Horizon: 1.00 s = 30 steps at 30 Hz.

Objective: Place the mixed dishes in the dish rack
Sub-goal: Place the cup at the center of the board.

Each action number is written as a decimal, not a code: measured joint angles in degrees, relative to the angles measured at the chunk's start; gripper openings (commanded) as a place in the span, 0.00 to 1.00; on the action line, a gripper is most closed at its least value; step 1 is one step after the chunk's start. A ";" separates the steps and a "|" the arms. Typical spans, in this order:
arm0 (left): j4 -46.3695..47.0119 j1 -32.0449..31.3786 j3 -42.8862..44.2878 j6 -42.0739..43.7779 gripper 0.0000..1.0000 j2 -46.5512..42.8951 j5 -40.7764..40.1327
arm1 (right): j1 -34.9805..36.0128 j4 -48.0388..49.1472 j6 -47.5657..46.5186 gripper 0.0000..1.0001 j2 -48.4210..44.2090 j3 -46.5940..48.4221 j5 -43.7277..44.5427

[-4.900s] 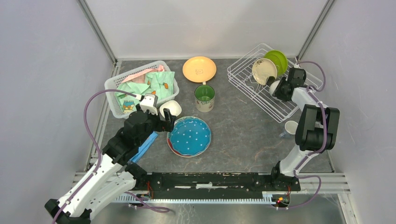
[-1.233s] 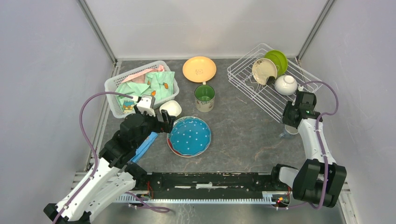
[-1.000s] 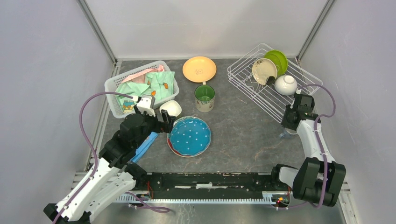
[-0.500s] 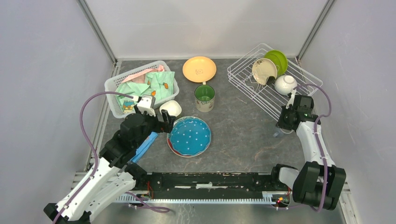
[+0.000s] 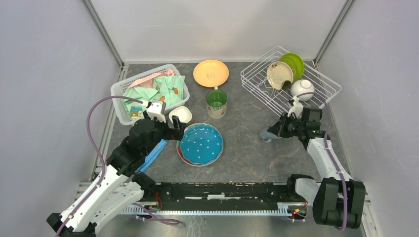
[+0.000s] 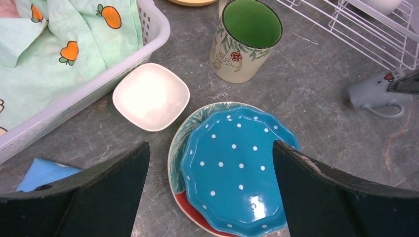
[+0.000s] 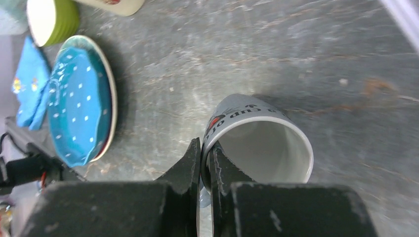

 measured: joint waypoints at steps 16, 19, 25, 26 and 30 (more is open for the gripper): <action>-0.02 0.00 0.00 0.00 1.00 2.14 0.00 | 11.78 19.32 9.42 0.18 9.29 -4.11 -7.39; -0.02 0.00 0.00 0.00 1.00 2.19 0.02 | 11.69 20.59 9.49 0.26 10.25 -4.17 -7.54; -0.04 0.00 0.00 0.00 1.00 2.64 0.07 | 11.72 18.08 6.78 0.39 11.56 -4.04 -4.04; -0.04 0.00 0.00 0.00 1.00 2.60 0.07 | 11.72 16.83 6.10 0.40 11.65 -3.89 -2.93; -0.02 0.00 0.00 0.00 1.00 2.05 0.04 | 11.74 12.37 4.07 0.44 11.72 -1.92 0.94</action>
